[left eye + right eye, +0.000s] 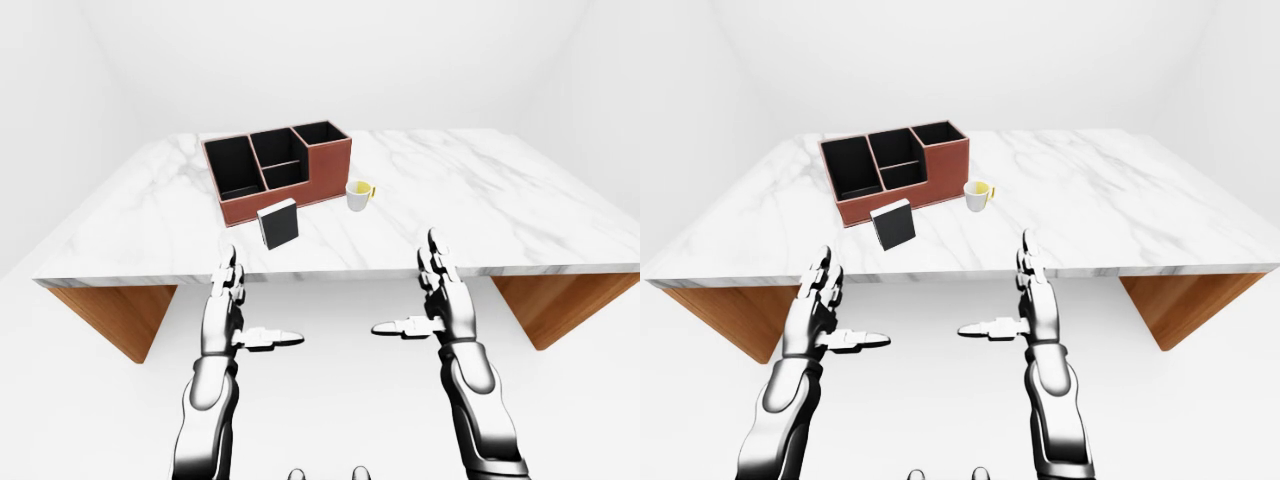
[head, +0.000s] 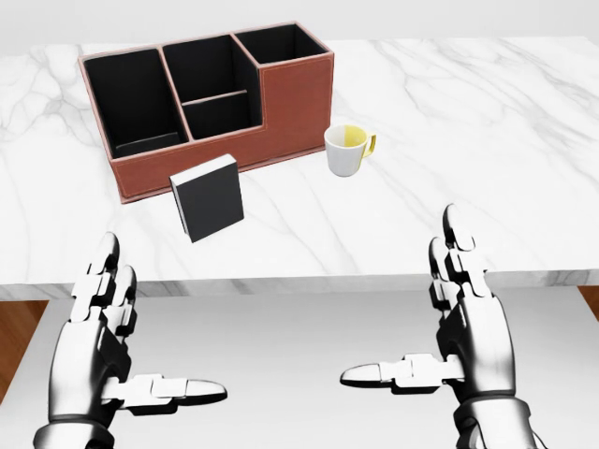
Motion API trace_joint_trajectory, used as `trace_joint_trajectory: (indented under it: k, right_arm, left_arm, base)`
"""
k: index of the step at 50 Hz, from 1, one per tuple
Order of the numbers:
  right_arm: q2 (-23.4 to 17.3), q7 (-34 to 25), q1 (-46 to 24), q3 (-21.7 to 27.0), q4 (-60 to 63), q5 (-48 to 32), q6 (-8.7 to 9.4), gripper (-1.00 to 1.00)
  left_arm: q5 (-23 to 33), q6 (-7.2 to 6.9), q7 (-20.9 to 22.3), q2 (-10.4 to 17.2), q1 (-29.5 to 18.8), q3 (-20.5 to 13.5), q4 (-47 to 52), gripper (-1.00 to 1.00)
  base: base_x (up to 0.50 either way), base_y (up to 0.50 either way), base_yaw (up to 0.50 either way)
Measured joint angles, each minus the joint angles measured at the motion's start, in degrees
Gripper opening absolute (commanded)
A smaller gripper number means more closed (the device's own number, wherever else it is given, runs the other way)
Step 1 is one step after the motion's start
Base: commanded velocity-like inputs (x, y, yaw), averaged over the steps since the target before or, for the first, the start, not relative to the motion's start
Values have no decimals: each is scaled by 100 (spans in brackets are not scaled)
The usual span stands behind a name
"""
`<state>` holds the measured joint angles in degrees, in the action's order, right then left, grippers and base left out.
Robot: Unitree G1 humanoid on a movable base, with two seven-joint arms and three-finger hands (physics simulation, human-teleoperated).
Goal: Pick up the book and place it in the front compartment of the caddy.
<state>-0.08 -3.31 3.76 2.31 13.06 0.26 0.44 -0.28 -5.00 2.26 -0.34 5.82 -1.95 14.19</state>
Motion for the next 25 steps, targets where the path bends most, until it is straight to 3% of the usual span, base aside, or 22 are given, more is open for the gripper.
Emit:
trace_joint_trajectory:
  k: [25]
  right_arm:
    - [37,-21,449,-107,913,-28,242,98]
  left_arm:
    - [-1,0,-50,4,653,114,1584,100]
  base:
    - [0,0,0]
